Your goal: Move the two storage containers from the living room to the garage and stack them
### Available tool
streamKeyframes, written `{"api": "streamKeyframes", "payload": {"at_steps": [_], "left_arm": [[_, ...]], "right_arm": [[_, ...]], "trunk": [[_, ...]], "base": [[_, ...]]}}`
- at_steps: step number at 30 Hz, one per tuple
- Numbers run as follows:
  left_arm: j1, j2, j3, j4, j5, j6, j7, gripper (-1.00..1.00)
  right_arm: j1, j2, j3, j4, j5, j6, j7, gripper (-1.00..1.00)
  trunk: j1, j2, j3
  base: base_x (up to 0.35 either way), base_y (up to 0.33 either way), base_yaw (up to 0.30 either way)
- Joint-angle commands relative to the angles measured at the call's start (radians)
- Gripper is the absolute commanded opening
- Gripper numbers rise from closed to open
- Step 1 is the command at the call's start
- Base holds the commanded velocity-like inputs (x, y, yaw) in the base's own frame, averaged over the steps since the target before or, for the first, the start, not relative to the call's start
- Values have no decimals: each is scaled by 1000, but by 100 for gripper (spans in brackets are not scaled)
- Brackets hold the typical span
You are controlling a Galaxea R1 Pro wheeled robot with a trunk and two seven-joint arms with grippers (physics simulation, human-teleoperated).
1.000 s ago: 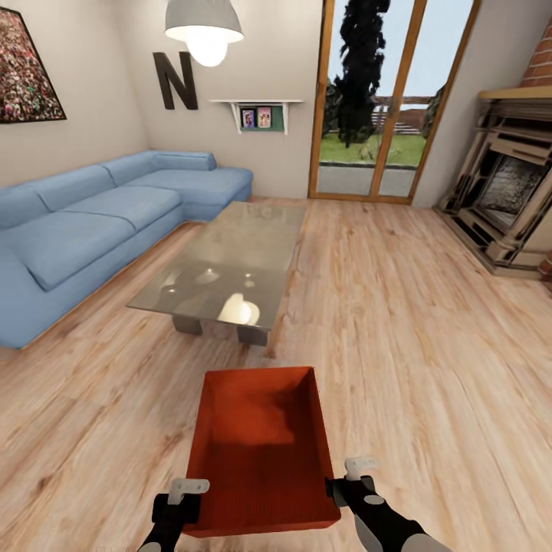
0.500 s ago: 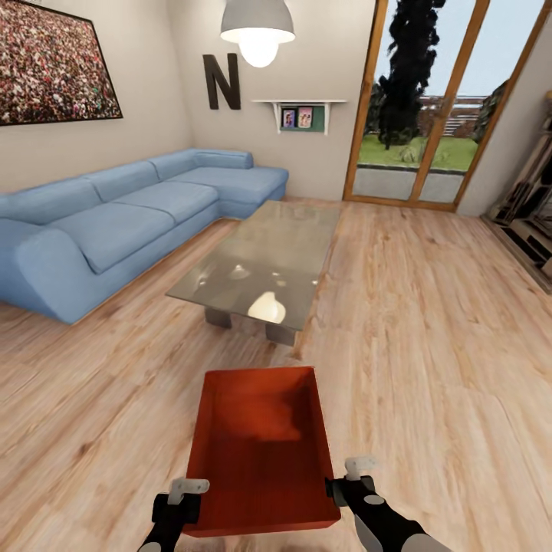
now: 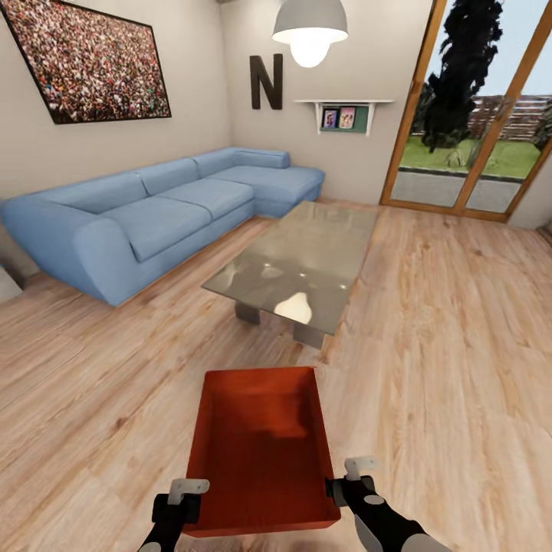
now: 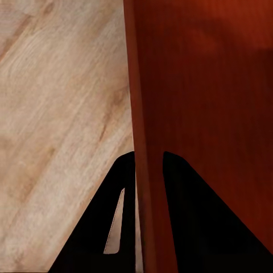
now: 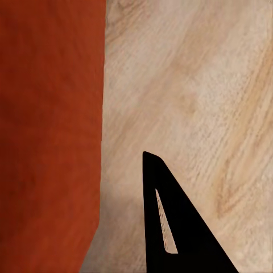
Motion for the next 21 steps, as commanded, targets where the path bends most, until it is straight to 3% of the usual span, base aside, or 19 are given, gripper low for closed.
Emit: {"api": "streamKeyframes", "payload": {"at_steps": [1, 21], "left_arm": [[-1, 1, 13, 1, -1, -5, 15, -100], [-1, 1, 13, 1, -1, -5, 15, -100]], "right_arm": [[-1, -4, -5, 0, 6, -3, -13, -100], [-1, -4, -5, 0, 6, -3, -13, -100]], "trunk": [[0, 0, -1], [0, 0, -1]], "base": [[0, 0, 290], [0, 0, 290]]}}
